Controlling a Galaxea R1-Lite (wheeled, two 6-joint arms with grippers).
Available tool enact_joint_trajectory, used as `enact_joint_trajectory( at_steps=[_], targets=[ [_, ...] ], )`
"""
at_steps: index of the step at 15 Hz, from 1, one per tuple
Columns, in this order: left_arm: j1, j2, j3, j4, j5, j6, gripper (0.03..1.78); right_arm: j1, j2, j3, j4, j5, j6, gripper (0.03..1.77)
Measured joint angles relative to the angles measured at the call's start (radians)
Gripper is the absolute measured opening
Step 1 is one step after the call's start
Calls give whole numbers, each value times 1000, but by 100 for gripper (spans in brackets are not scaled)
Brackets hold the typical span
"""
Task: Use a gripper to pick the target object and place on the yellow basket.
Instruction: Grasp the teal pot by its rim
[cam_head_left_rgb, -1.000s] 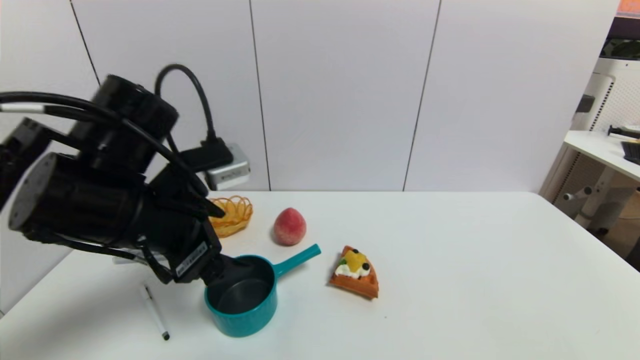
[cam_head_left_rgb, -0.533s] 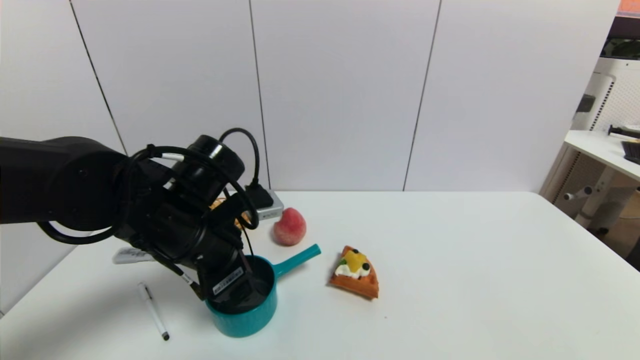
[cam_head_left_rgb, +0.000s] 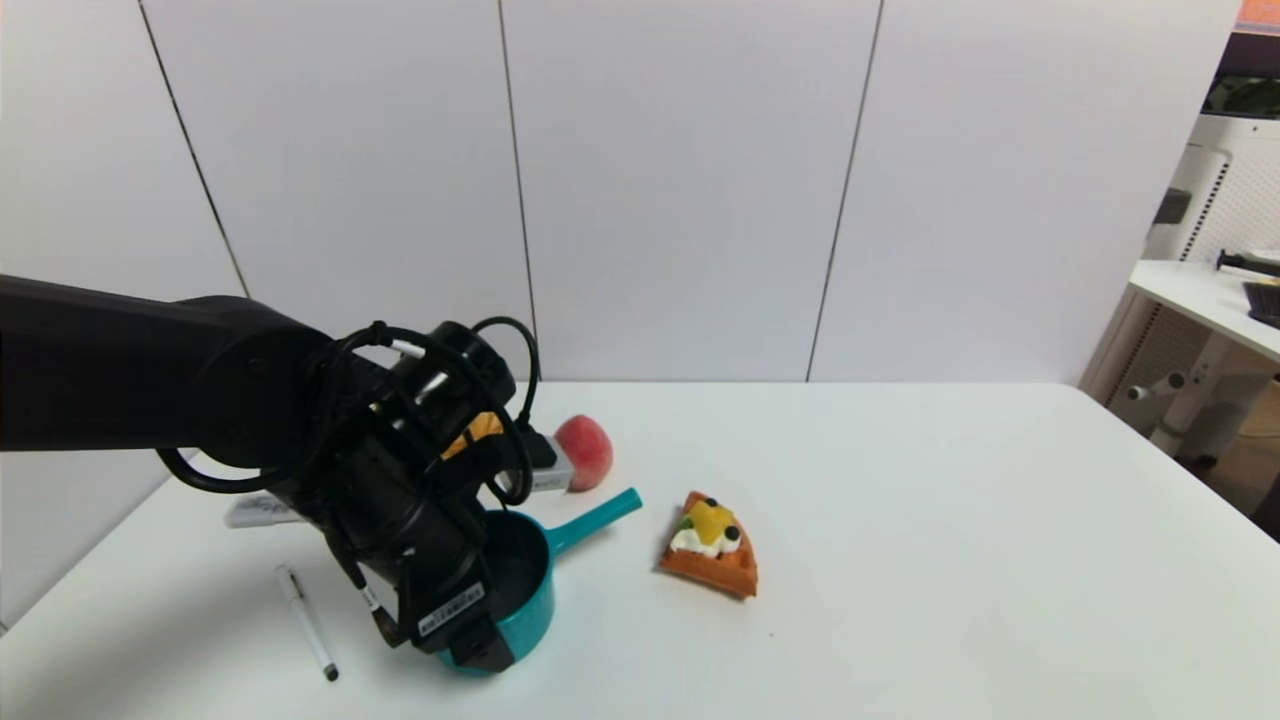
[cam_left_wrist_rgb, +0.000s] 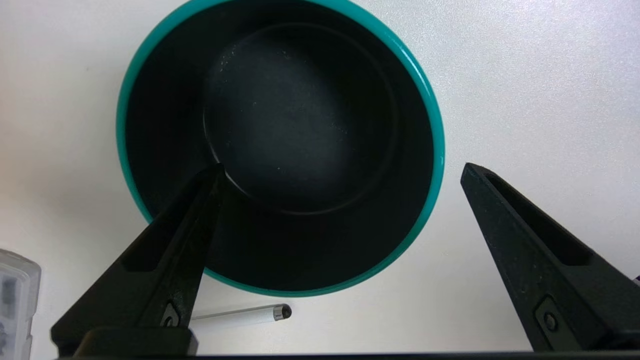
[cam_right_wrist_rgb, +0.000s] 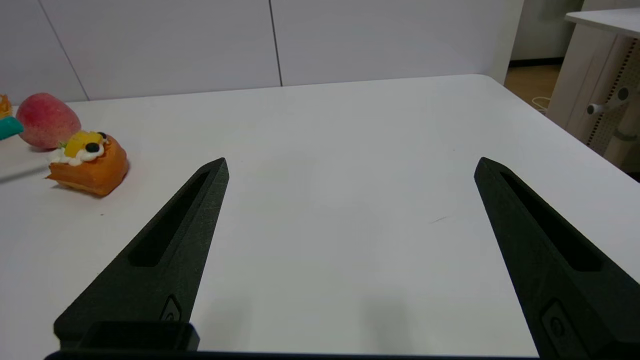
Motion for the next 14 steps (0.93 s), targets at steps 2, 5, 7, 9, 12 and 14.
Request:
enact_joint_trajectory(
  at_steps=[2,5,7,9,12,14],
  targets=[
    [-6,12,2,-8,2,3,169,0,0,0,0,0,0,170],
    [-20,41,3,-20,5,4,169,0,0,0,0,0,0,170],
    [-30,63,2,-32,4,4,169,0,0,0,0,0,0,170],
    [-34,81,0,-33,5,3,169,0,0,0,0,0,0,170],
    [-35,98,-1,-34,5,3,169,0,0,0,0,0,0,170],
    [-35,101,0,-33,6,3,169,0,0,0,0,0,0,170]
  ],
)
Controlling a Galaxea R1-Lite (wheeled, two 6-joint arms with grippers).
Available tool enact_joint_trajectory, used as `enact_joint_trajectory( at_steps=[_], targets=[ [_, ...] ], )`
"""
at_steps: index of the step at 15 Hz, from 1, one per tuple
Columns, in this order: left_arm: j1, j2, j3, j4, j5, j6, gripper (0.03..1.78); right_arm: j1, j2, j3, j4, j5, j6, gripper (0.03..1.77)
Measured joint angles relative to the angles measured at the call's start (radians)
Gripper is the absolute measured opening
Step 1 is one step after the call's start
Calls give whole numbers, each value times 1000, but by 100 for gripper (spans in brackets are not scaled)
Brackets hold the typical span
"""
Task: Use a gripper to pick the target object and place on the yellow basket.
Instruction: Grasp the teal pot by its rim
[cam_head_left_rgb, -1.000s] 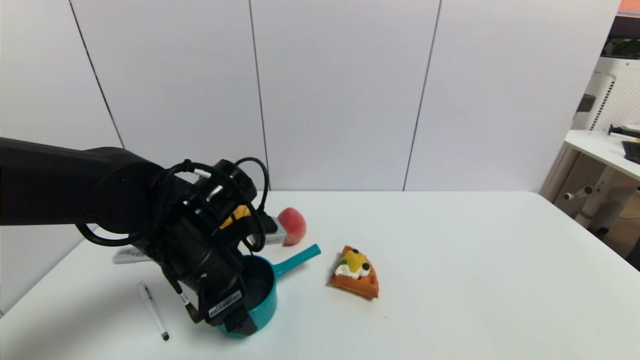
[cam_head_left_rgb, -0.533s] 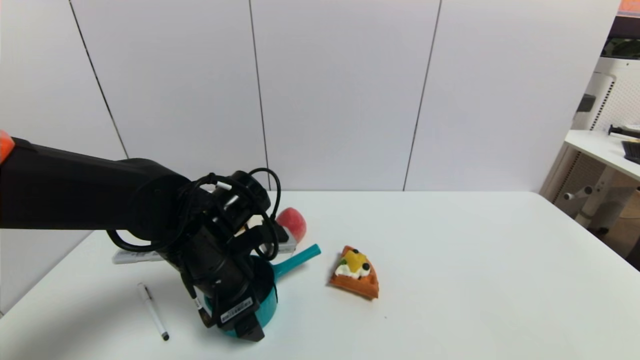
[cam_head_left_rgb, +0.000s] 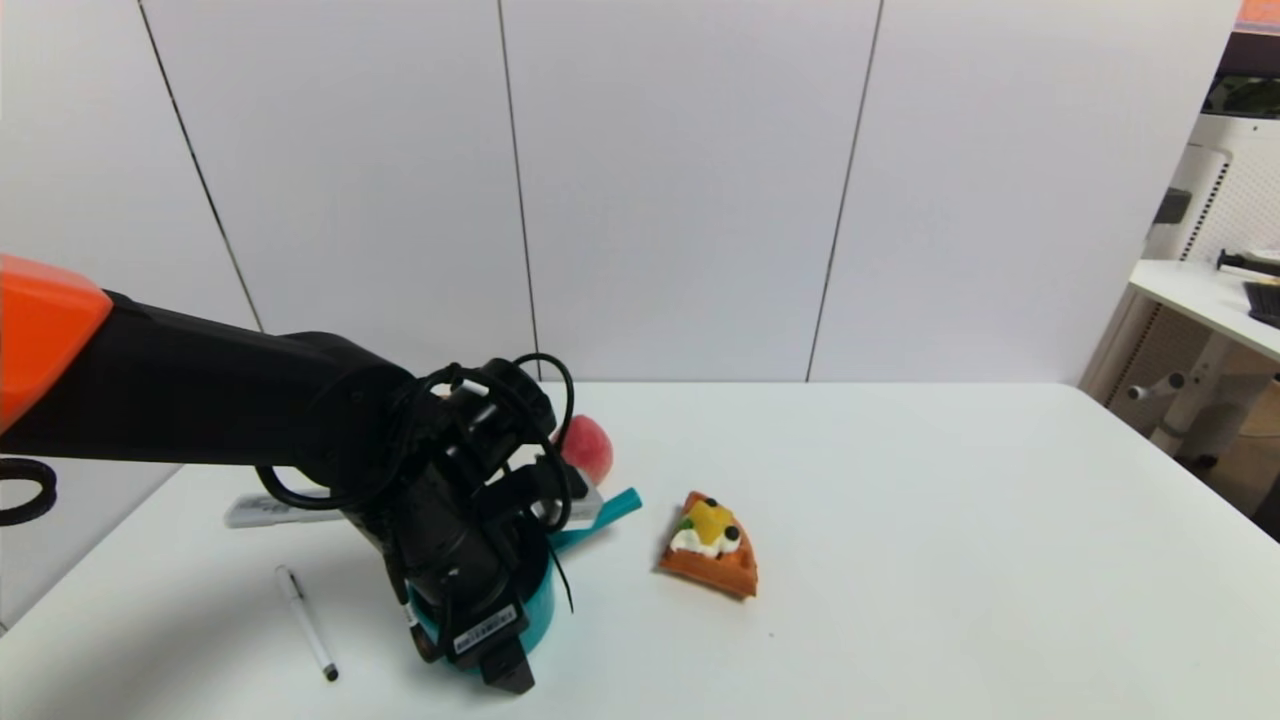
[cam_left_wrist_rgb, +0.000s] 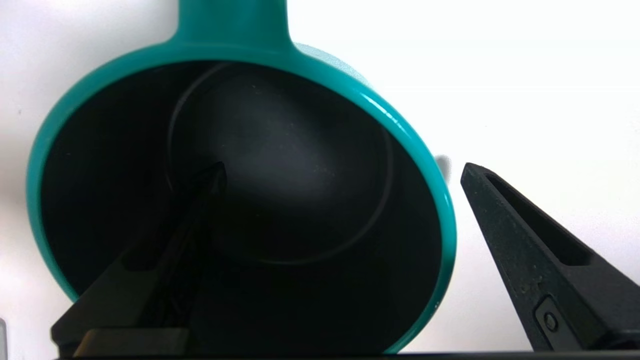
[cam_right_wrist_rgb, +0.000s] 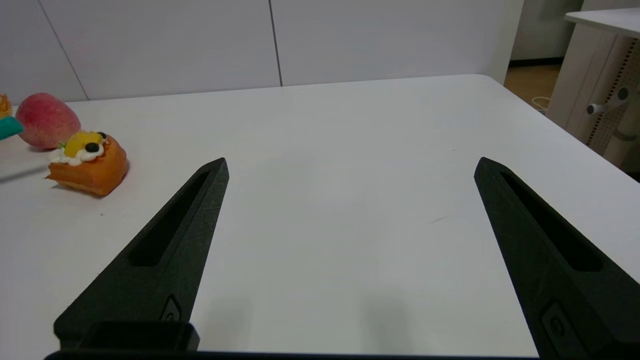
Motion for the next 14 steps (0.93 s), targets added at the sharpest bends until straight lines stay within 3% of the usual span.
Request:
enact_joint_trajectory(
  at_steps=[7,11,14],
  targets=[
    [2,1,3,1,1,0,169,0,0,0,0,0,0,170],
    [3,0,1,0,3,0,106,0,0,0,0,0,0,170],
    [3,-1,1,-1,2,0,76,0,0,0,0,0,0,170]
  ],
)
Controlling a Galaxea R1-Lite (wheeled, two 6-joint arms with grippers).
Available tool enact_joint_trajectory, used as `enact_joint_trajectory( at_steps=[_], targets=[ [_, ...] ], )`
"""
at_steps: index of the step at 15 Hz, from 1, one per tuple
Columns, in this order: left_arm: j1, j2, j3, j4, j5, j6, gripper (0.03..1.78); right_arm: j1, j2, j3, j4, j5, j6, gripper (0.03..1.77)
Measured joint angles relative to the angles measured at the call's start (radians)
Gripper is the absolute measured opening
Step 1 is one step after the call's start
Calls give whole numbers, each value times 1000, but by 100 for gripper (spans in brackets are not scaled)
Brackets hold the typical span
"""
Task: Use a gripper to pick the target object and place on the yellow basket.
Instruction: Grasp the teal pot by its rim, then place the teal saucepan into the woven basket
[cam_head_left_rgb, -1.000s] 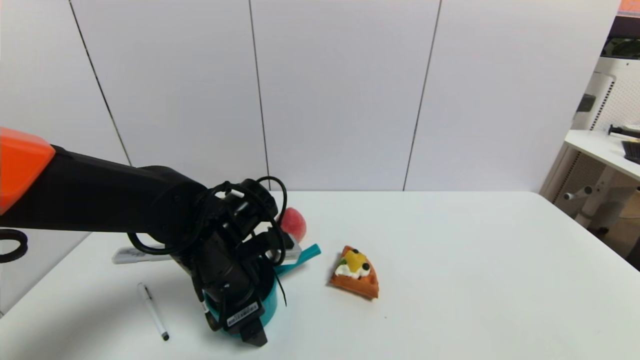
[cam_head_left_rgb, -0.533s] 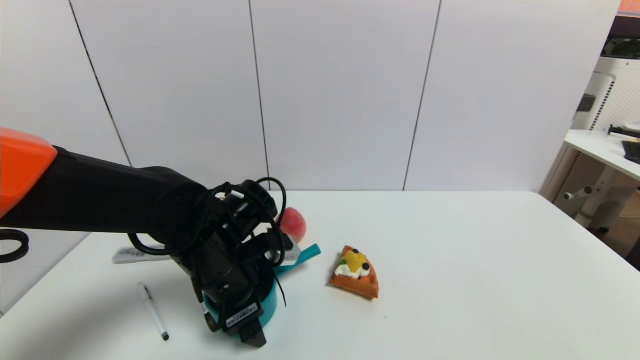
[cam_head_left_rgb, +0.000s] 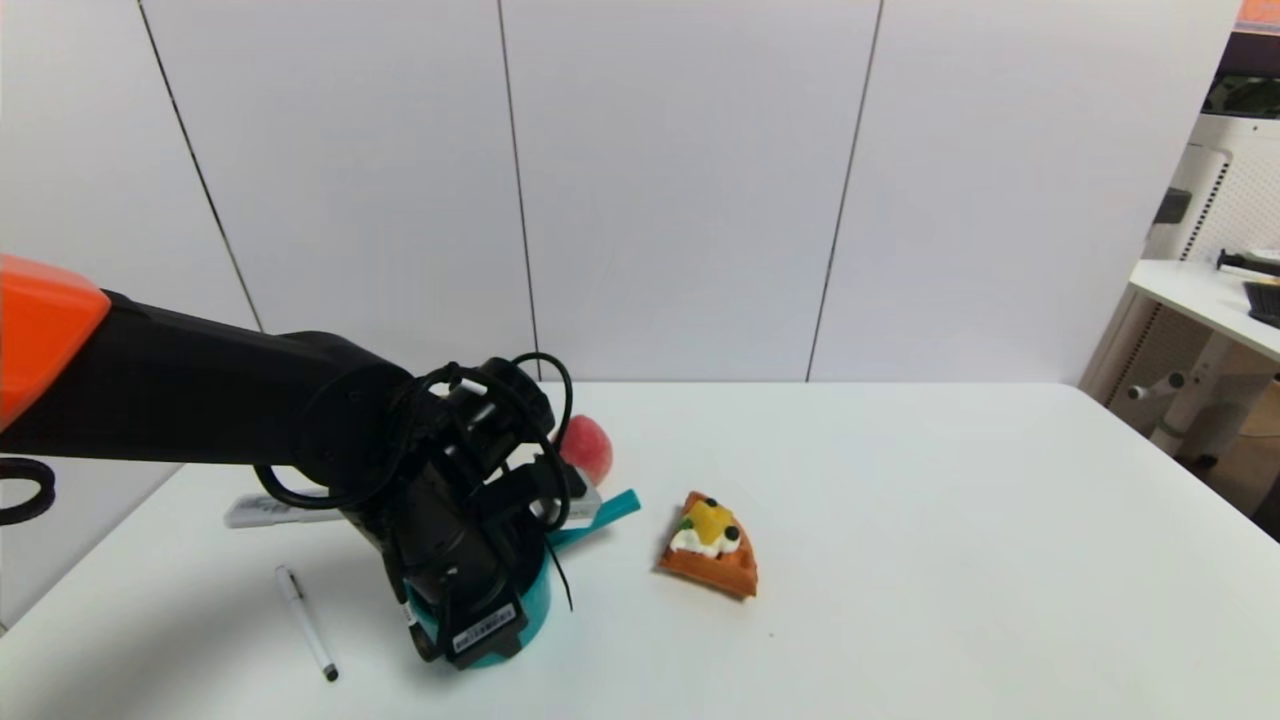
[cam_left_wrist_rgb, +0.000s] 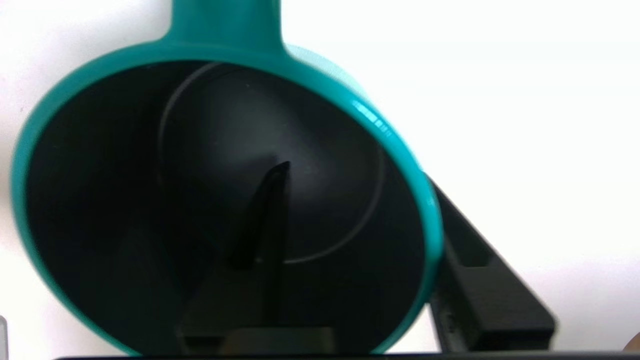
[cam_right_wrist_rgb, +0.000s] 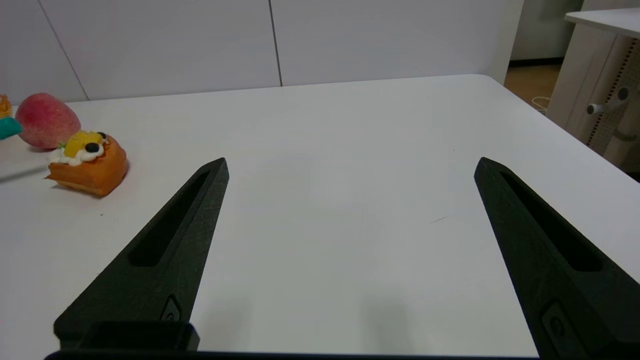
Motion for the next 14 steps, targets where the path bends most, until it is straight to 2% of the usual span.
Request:
enact_joint_trajectory(
  at_steps=[1,2,8,14],
  targets=[
    [0,-1,0,0,0,0,40,0,0,0,0,0,0,170],
    [0,-2,0,-1,0,0,16,0,0,0,-1,0,0,170],
    [0,-51,6,6,2,1,13,0,0,0,0,0,0,170],
    [24,-220,2,-4,69,0,13,0,0,0,0,0,0,170]
  ],
)
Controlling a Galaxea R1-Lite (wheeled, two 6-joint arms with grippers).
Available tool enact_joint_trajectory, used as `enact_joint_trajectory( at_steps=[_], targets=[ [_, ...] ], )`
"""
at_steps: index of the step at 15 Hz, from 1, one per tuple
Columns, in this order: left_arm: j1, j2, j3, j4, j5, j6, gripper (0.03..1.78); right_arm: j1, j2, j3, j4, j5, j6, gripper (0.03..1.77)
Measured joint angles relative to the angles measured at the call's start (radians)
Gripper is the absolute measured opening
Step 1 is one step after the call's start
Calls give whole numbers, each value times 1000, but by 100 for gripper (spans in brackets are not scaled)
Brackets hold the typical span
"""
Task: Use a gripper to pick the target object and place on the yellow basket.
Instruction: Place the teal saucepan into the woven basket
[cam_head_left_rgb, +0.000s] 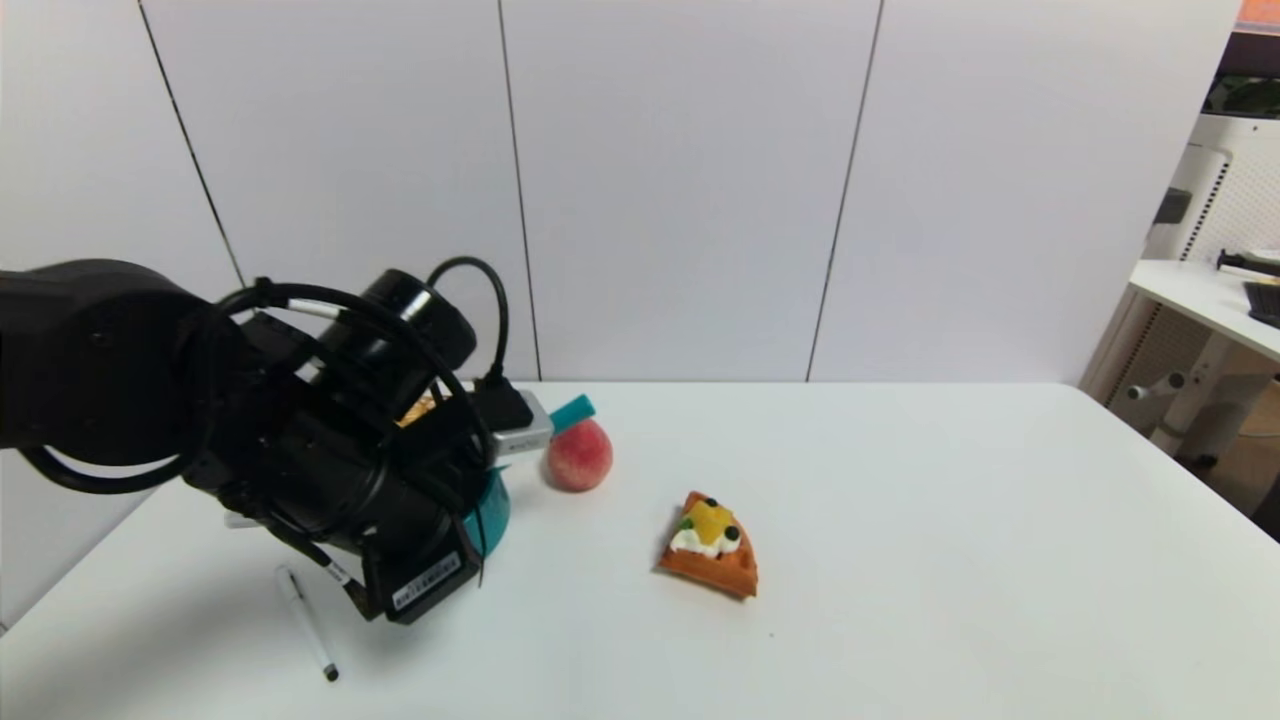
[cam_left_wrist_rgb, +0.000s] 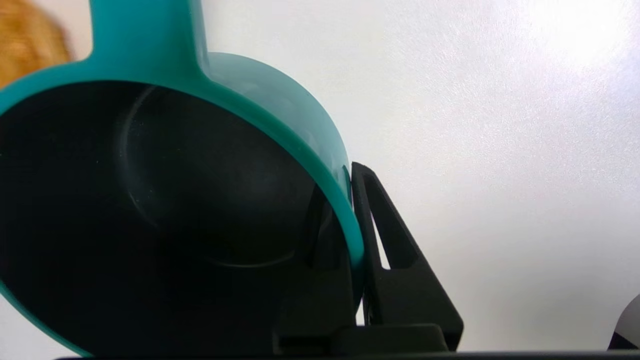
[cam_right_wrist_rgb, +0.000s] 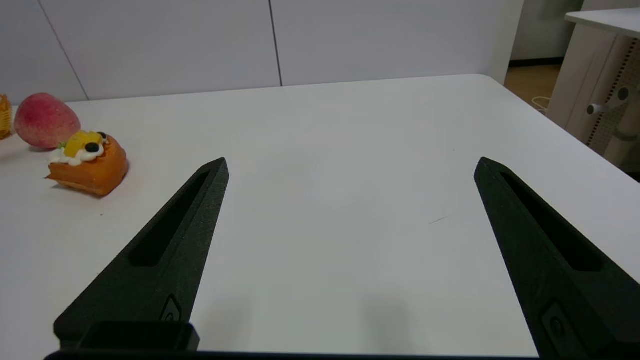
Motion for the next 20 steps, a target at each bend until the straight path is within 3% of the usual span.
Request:
enact_joint_trajectory(
  at_steps=[7,13,20],
  targets=[
    [80,-150,-25,-187,102,2,13,0,0,0,0,0,0,170],
    [158,-172,-115,-193,128,6,13,0,0,0,0,0,0,170],
    [207,-152,-229,-190,154,155,13,0,0,0,0,0,0,170]
  ],
)
